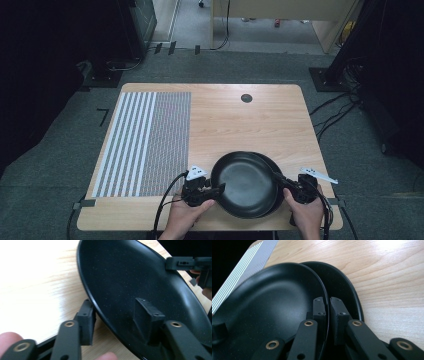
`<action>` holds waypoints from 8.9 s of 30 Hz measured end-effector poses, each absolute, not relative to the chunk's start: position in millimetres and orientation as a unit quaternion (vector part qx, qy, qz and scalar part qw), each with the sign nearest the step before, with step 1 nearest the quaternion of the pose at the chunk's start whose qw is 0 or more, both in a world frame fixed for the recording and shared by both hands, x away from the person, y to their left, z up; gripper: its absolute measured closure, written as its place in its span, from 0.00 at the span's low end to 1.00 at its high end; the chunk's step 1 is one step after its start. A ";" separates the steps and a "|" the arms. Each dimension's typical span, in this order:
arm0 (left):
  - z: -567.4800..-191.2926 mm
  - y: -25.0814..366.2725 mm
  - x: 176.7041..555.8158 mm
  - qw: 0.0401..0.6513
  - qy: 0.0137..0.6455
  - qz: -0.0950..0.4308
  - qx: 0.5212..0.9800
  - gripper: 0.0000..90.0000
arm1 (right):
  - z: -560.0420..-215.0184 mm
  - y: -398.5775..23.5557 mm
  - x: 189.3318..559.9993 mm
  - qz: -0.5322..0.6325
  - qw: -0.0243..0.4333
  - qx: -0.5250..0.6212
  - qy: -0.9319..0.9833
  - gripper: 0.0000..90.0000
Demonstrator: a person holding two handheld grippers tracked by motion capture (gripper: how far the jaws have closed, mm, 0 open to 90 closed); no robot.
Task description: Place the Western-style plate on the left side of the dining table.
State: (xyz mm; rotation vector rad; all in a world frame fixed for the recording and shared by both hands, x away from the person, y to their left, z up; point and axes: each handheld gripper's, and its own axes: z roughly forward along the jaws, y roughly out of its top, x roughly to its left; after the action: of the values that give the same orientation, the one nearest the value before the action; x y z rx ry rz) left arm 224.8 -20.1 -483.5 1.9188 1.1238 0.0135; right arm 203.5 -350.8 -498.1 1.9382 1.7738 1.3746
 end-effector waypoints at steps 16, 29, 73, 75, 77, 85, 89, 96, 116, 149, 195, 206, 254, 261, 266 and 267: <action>-471.0 9.7 228.0 0.439 0.471 -0.027 0.764 0.69 | -499.1 -333.5 203.5 0.463 0.074 0.628 0.622 0.93; -477.6 19.8 235.6 0.452 0.453 -0.046 0.767 0.70 | -503.2 -326.0 204.4 0.478 0.039 0.635 0.605 0.86; -449.1 89.1 261.9 0.501 0.525 -0.059 0.686 0.85 | -470.4 -276.7 250.0 0.545 -0.033 0.645 0.535 0.94; -447.0 93.3 263.8 0.503 0.526 -0.056 0.683 0.85 | -466.9 -269.3 256.9 0.545 -0.037 0.641 0.539 0.94; -444.1 99.2 266.4 0.502 0.525 -0.049 0.685 0.85 | -465.8 -266.7 259.3 0.545 -0.039 0.640 0.540 0.94; -434.4 127.1 281.1 0.502 0.532 -0.028 0.682 0.85 | -458.8 -238.2 283.8 0.546 -0.048 0.630 0.549 0.94; -432.8 140.6 288.0 0.499 0.539 -0.025 0.678 0.84 | -458.0 -223.5 297.4 0.545 -0.058 0.628 0.552 0.94; -435.1 165.3 301.3 0.498 0.555 -0.024 0.666 0.84 | -456.6 -198.2 320.9 0.538 -0.067 0.623 0.564 0.94; -447.6 218.2 340.1 0.488 0.604 0.005 0.630 0.84 | -465.7 -135.4 383.1 0.519 -0.086 0.618 0.584 0.94; -500.4 269.9 377.4 0.463 0.690 0.027 0.556 0.80 | -499.4 -56.0 467.0 0.465 -0.094 0.612 0.633 0.93; -468.2 244.4 324.9 0.434 0.650 0.124 0.612 0.21 | -465.4 -106.4 416.6 0.512 -0.001 0.560 0.651 0.45; -454.4 234.8 289.4 0.442 0.635 0.148 0.616 0.15 | -453.2 -141.4 381.1 0.514 0.019 0.522 0.680 0.33; -495.7 221.1 239.6 0.349 0.627 0.214 0.663 0.13 | -473.7 -331.3 281.6 0.472 0.119 0.567 0.664 0.23; -500.5 220.4 236.0 0.336 0.624 0.223 0.669 0.12 | -483.6 -361.2 267.1 0.450 0.140 0.584 0.661 0.23; -503.1 219.3 232.1 0.321 0.620 0.241 0.675 0.11 | -492.8 -383.8 255.9 0.436 0.149 0.600 0.655 0.22; -503.3 219.8 231.4 0.321 0.620 0.241 0.674 0.11 | -494.4 -388.0 253.5 0.433 0.151 0.601 0.655 0.22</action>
State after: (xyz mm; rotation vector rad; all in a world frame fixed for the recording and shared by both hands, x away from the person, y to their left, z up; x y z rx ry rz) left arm 231.4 219.8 -503.3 1.7716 1.6288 0.6345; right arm 253.5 -388.0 -494.4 1.7246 1.8819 1.2420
